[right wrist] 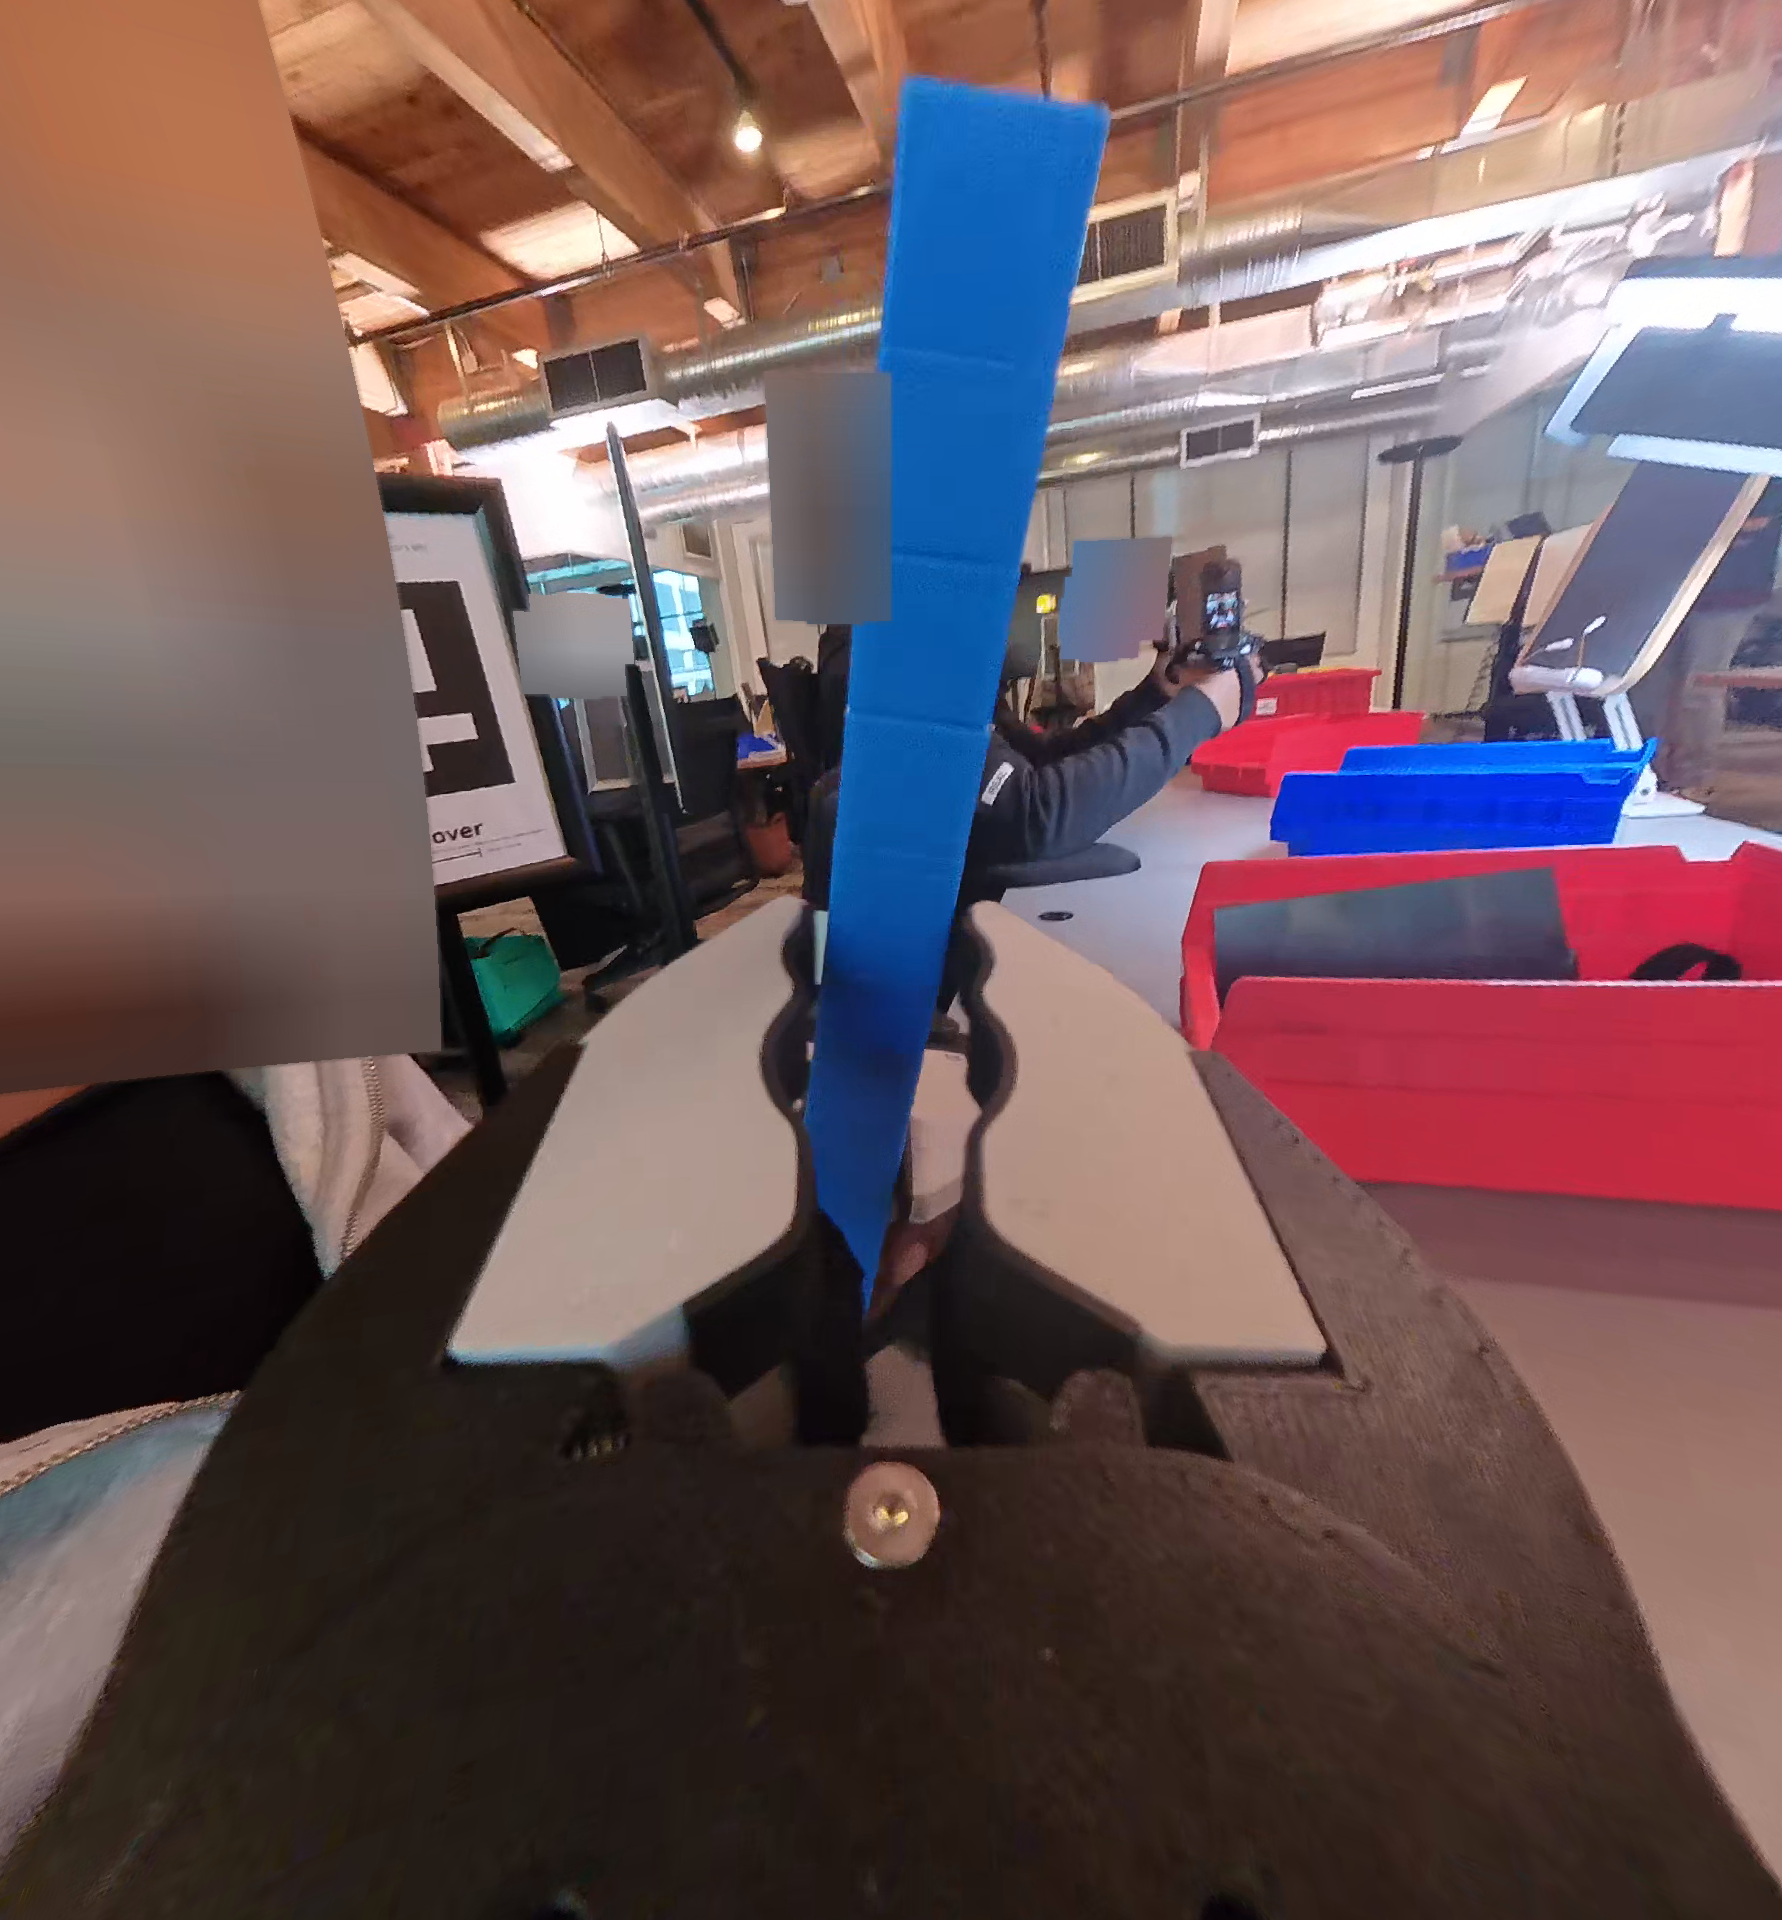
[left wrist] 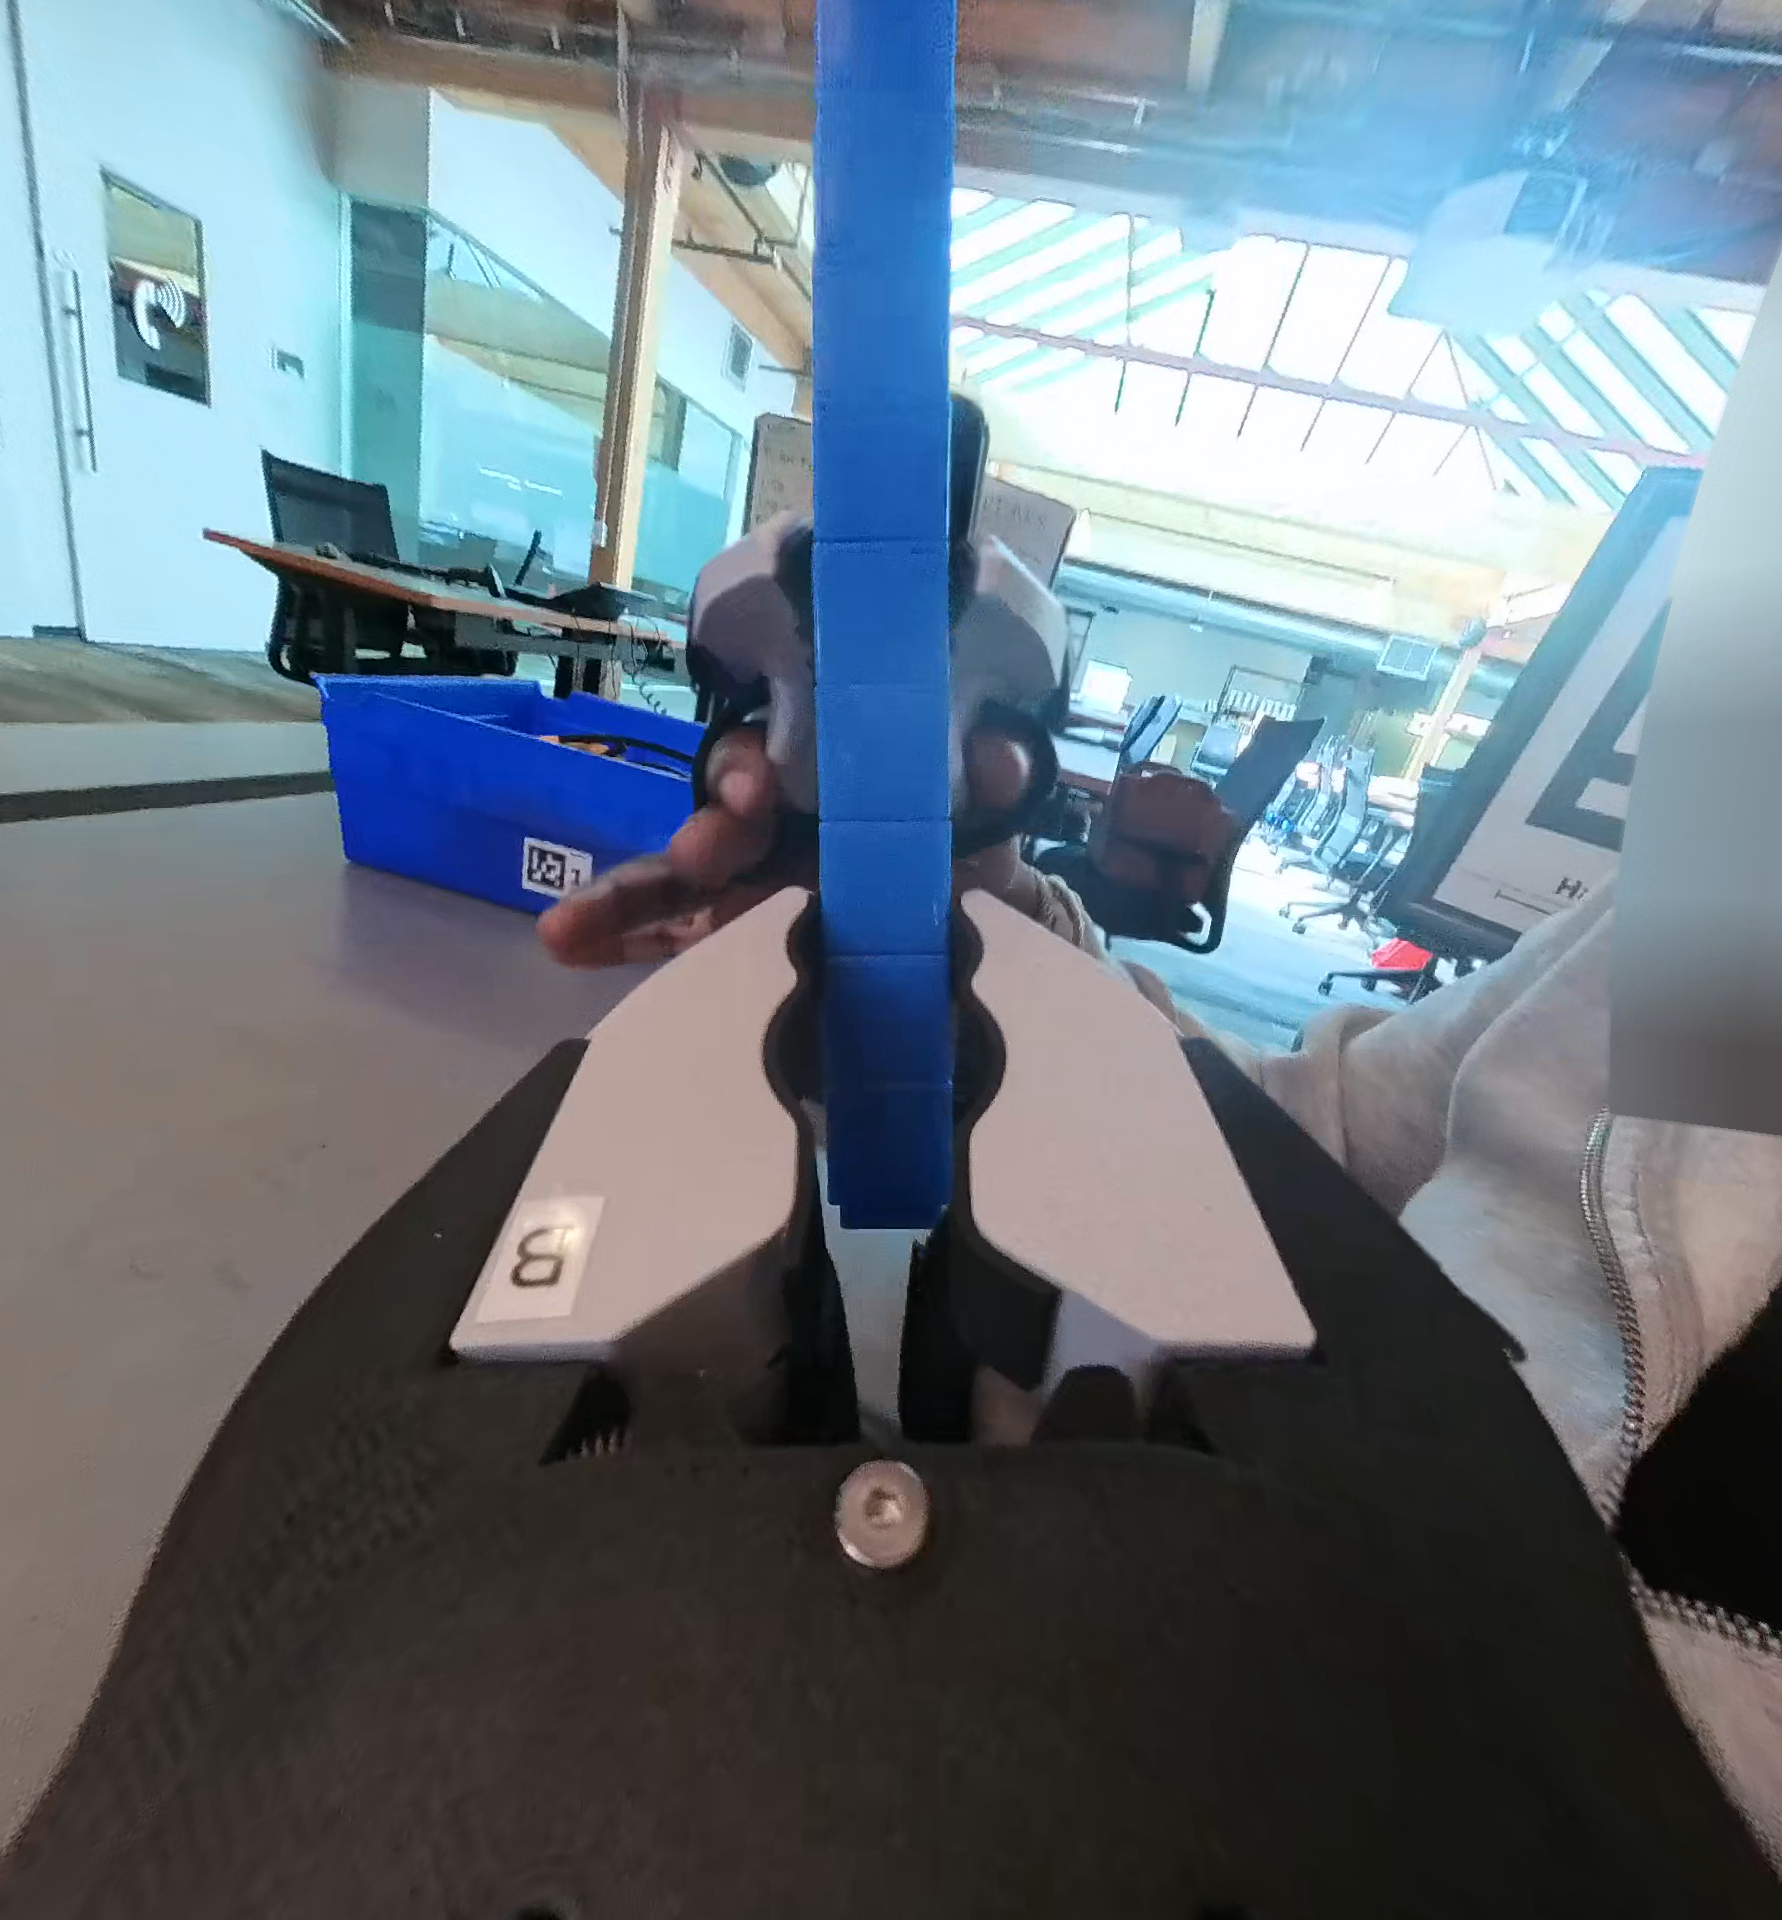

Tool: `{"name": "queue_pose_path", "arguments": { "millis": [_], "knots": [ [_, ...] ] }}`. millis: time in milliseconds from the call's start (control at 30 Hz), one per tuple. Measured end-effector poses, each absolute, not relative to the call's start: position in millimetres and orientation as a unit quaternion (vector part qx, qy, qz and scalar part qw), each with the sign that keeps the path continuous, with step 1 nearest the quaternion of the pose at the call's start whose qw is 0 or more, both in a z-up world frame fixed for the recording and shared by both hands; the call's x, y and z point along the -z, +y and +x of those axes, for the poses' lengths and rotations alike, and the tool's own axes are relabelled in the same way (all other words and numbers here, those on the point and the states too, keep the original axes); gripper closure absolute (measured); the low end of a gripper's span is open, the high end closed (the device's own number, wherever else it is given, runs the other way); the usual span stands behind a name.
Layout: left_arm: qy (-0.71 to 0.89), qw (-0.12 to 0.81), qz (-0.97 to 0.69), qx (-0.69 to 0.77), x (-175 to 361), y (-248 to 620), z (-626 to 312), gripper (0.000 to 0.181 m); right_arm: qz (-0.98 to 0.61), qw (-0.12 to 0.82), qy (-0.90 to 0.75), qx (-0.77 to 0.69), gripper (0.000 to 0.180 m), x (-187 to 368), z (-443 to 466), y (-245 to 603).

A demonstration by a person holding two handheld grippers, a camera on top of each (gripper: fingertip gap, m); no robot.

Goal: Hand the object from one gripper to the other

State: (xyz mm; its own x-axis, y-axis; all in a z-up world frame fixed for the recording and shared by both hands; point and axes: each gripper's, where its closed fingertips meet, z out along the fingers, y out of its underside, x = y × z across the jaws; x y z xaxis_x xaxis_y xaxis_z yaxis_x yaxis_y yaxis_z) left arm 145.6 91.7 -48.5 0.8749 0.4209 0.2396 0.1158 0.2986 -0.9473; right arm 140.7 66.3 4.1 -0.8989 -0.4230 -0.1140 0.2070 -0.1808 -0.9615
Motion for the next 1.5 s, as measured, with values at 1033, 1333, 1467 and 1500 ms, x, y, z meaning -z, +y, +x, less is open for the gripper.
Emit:
{"name": "queue_pose_path", "arguments": {
  "millis": [1033, 1333, 1467, 1500],
  "knots": [
    [-0.310, 0.809, -0.394, -0.306, 35.9, -20.3, 135.1, 0.069, 0.453, -0.183, 0.789, 0.372, 0.157, 55.5, -99.4, 358.2],
    [-0.315, 0.812, -0.392, -0.298, 36.7, -21.7, 133.3, 0.070, 0.509, -0.179, 0.796, 0.272, 0.157, 76.2, -126.6, 398.1],
    [-0.315, 0.815, -0.386, -0.296, 36.2, -23.6, 133.9, 0.070, 0.542, -0.169, 0.801, 0.190, 0.158, 84.2, -136.5, 431.3],
    [-0.315, 0.815, -0.386, -0.296, 36.4, -23.4, 133.6, 0.071, 0.545, -0.165, 0.804, 0.172, 0.158, 87.4, -138.3, 435.6]
  ]
}}
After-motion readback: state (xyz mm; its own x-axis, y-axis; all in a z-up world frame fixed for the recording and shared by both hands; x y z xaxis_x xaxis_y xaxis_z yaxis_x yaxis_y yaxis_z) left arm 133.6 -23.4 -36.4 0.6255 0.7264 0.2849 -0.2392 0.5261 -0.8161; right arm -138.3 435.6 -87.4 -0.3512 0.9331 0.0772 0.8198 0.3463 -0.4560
